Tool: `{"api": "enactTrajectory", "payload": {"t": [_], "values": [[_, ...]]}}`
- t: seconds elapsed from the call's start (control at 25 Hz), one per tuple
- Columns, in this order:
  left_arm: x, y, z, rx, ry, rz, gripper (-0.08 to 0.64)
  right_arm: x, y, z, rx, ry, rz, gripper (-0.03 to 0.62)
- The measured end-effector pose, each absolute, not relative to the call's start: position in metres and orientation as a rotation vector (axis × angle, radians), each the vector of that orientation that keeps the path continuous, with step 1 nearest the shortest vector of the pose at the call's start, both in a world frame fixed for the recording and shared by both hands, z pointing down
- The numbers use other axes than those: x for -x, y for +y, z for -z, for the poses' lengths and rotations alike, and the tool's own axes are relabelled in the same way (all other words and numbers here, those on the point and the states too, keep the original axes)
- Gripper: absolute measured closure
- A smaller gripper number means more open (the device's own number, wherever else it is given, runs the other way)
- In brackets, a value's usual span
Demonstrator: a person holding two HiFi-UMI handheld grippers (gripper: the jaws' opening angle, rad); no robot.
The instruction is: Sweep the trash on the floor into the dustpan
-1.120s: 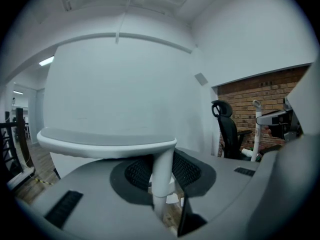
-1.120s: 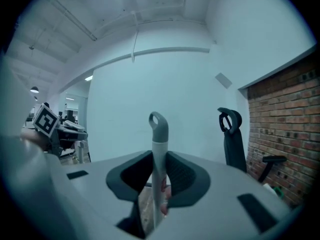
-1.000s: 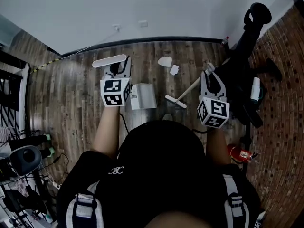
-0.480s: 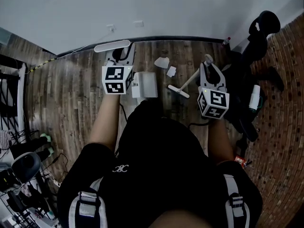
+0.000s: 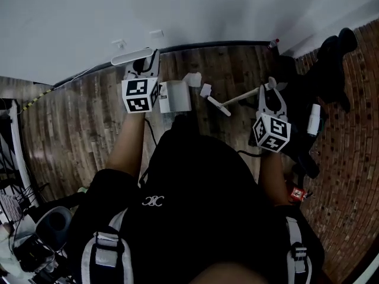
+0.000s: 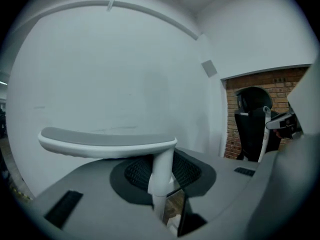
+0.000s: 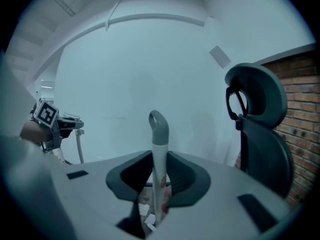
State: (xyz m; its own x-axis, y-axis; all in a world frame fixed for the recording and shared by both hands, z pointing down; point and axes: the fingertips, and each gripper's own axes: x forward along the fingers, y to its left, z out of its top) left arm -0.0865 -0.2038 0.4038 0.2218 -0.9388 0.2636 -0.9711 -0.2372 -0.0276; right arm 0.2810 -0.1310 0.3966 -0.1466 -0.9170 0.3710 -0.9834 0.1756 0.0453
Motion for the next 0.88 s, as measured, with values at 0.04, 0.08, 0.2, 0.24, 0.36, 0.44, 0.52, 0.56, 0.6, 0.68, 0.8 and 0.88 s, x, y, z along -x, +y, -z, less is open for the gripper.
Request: {"api": "enactTrajectory", "payload": {"t": [0.04, 0.08, 0.2, 0.24, 0.36, 0.44, 0.52, 0.56, 0.6, 0.68, 0.8, 0.88], "values": [[0.091, -0.215, -0.412, -2.341, -1.826, -0.345, 0.459, -0.283, -0.138, -0.401, -1.843, -2.107, -0.311, 0.495], [0.094, -0.227, -0.422, -2.343, -1.807, -0.351, 0.459, -0.285, -0.145, -0.405, -1.876, -2.070, -0.323, 0.495], [0.107, -0.261, -0.449, -2.342, -1.787, -0.360, 0.459, -0.287, -0.171, -0.416, -1.975, -1.964, -0.349, 0.495], [0.112, -0.271, -0.458, -2.337, -1.784, -0.363, 0.459, -0.286, -0.179, -0.419, -1.999, -1.933, -0.357, 0.495], [0.130, -0.294, -0.491, -2.300, -1.758, -0.386, 0.459, -0.284, -0.200, -0.428, -2.037, -1.846, -0.377, 0.495], [0.140, -0.306, -0.512, -2.256, -1.751, -0.400, 0.459, -0.288, -0.212, -0.429, -2.062, -1.792, -0.383, 0.495], [0.150, -0.320, -0.527, -2.231, -1.765, -0.406, 0.459, -0.294, -0.224, -0.426, -2.097, -1.750, -0.382, 0.495], [0.154, -0.328, -0.533, -2.223, -1.771, -0.407, 0.459, -0.297, -0.231, -0.424, -2.116, -1.734, -0.384, 0.495], [0.157, -0.335, -0.538, -2.220, -1.772, -0.406, 0.459, -0.299, -0.237, -0.423, -2.133, -1.721, -0.391, 0.495], [0.161, -0.346, -0.552, -2.222, -1.765, -0.406, 0.459, -0.302, -0.249, -0.425, -2.152, -1.696, -0.413, 0.494], [0.165, -0.354, -0.575, -2.209, -1.756, -0.428, 0.457, -0.303, -0.267, -0.439, -2.158, -1.654, -0.458, 0.494], [0.164, -0.357, -0.583, -2.211, -1.762, -0.437, 0.457, -0.299, -0.279, -0.450, -2.145, -1.644, -0.493, 0.494]]}}
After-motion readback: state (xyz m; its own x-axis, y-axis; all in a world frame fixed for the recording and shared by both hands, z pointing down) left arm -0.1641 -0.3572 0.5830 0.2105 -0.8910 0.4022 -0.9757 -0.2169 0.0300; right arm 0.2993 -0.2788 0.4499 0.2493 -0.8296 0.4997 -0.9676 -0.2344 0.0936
